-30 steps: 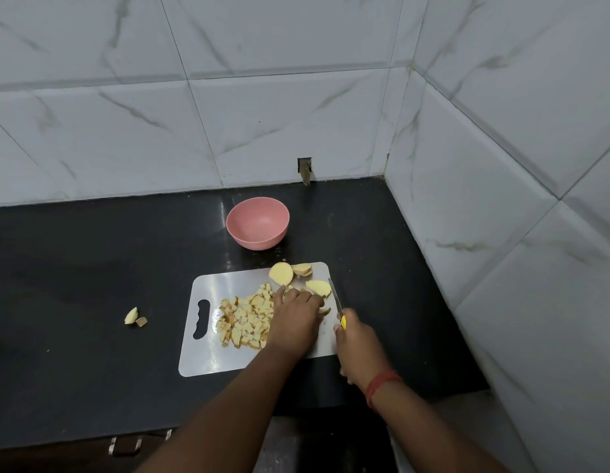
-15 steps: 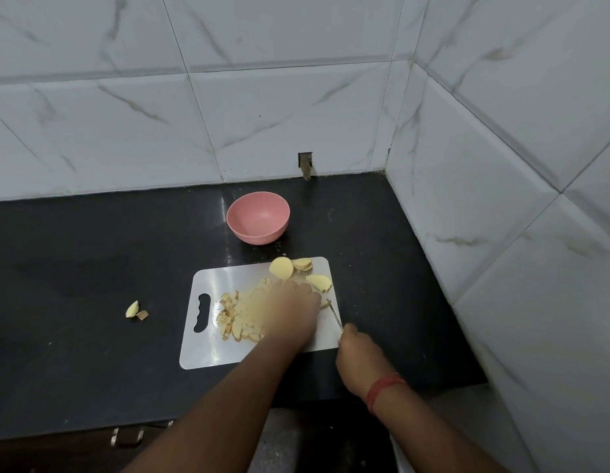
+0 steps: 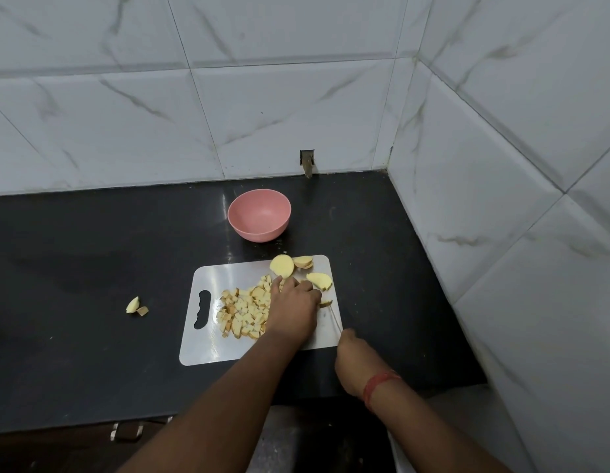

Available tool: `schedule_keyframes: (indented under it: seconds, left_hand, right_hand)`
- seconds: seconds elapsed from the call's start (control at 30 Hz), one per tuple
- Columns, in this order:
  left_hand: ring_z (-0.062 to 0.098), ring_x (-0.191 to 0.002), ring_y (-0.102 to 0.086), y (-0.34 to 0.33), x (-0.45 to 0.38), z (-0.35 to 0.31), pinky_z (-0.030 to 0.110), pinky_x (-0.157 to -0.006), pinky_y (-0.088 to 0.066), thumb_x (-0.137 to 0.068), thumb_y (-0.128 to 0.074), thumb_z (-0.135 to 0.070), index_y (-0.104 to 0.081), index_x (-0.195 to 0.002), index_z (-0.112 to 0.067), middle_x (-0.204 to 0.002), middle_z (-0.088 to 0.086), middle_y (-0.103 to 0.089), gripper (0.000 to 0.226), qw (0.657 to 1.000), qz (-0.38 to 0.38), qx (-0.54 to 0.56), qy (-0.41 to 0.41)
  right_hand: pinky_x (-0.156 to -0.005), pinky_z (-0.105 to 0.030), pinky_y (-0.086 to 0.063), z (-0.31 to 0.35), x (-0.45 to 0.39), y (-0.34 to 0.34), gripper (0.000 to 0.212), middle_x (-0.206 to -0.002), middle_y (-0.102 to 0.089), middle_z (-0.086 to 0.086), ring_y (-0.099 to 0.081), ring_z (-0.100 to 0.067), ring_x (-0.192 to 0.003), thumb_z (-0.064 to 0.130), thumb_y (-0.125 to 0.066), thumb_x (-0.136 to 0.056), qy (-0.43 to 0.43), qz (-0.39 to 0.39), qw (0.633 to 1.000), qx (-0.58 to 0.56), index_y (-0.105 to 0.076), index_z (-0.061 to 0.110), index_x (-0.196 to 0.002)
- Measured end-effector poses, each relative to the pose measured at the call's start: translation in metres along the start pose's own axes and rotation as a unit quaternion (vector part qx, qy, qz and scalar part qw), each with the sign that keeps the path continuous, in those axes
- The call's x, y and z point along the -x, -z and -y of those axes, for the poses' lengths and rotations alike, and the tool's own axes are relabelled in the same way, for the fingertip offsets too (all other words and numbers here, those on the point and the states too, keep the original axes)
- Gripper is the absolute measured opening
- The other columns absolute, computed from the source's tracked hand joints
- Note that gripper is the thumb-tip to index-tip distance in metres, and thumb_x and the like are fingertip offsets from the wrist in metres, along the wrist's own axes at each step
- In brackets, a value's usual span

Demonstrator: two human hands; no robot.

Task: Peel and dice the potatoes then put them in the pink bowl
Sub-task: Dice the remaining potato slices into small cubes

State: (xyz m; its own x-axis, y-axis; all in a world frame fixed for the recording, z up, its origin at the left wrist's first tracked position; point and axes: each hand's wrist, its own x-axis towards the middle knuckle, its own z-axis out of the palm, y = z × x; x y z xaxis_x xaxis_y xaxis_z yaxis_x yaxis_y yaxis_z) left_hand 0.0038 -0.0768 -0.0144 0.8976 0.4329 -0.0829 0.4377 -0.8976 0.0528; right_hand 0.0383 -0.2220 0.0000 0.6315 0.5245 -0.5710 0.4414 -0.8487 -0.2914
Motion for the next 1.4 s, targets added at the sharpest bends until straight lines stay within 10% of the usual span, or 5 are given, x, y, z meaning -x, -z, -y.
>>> schedule_keyframes:
  seconds: [0.23,1.4]
  left_hand:
    - [0.021,-0.12,-0.046,-0.005,-0.001,0.002,0.046,-0.118,-0.02,-0.101,-0.048,-0.026,-0.068,-0.117,-0.028,-0.122,-0.007,-0.062,0.025,1.0,-0.012,0.018,0.007]
    - [0.018,-0.12,-0.043,-0.017,0.002,0.005,0.042,-0.115,-0.025,-0.099,-0.055,-0.041,-0.066,-0.118,-0.029,-0.122,-0.007,-0.058,0.026,0.991,-0.057,0.091,0.077]
  right_hand:
    - [-0.081,-0.033,-0.046,-0.012,0.012,-0.005,0.014,-0.114,-0.061,-0.015,-0.061,-0.031,-0.104,0.009,-0.039,-0.096,0.008,-0.03,0.998,-0.047,-0.043,0.009,-0.109]
    - [-0.09,-0.034,-0.048,0.011,0.004,0.008,0.04,-0.124,-0.057,-0.015,-0.06,-0.027,-0.111,0.002,-0.041,-0.093,-0.003,-0.002,1.0,-0.002,-0.037,0.001,-0.132]
